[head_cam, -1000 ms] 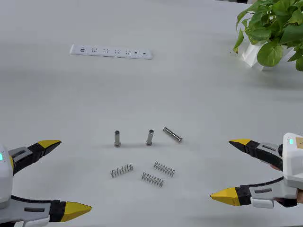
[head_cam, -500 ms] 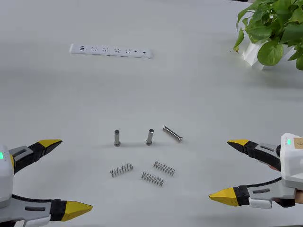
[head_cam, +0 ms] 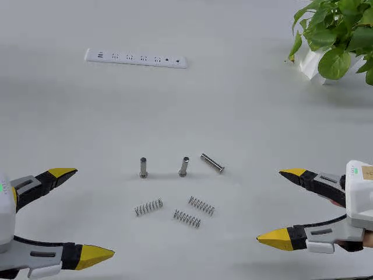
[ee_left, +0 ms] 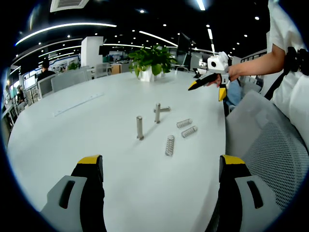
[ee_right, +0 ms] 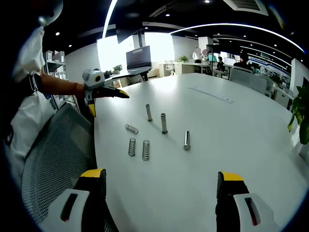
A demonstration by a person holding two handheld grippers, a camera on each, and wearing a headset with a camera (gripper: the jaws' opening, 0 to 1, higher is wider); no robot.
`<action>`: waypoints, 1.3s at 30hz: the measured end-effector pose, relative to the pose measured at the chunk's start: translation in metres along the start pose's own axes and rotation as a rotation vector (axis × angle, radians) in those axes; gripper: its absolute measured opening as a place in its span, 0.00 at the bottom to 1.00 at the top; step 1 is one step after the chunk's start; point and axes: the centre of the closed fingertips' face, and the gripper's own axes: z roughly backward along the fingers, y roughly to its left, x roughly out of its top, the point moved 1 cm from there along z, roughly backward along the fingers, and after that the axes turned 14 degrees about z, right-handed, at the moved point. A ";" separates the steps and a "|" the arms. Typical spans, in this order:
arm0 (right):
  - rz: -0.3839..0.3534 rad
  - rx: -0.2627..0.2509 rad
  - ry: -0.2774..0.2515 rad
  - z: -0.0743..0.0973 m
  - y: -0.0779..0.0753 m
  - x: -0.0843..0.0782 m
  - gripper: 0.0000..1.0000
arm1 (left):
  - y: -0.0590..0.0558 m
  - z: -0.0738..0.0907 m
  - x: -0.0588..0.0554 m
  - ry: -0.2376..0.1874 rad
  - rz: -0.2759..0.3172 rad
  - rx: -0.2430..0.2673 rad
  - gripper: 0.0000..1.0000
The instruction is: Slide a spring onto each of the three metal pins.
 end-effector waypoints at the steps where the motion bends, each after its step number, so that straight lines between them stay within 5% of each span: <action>1: 0.000 0.000 0.000 0.000 -0.001 0.000 0.95 | 0.000 0.000 0.000 0.000 0.000 -0.001 0.99; 14: 0.015 0.013 0.014 -0.008 -0.013 0.012 0.92 | 0.003 -0.003 0.001 -0.001 0.006 -0.007 0.99; 23: 0.056 0.030 0.028 -0.026 -0.026 0.036 0.87 | 0.004 -0.005 0.002 -0.007 0.007 -0.011 0.99; 39: 0.030 0.083 0.087 -0.067 -0.055 0.065 0.60 | 0.008 -0.009 0.002 -0.020 0.016 -0.008 0.99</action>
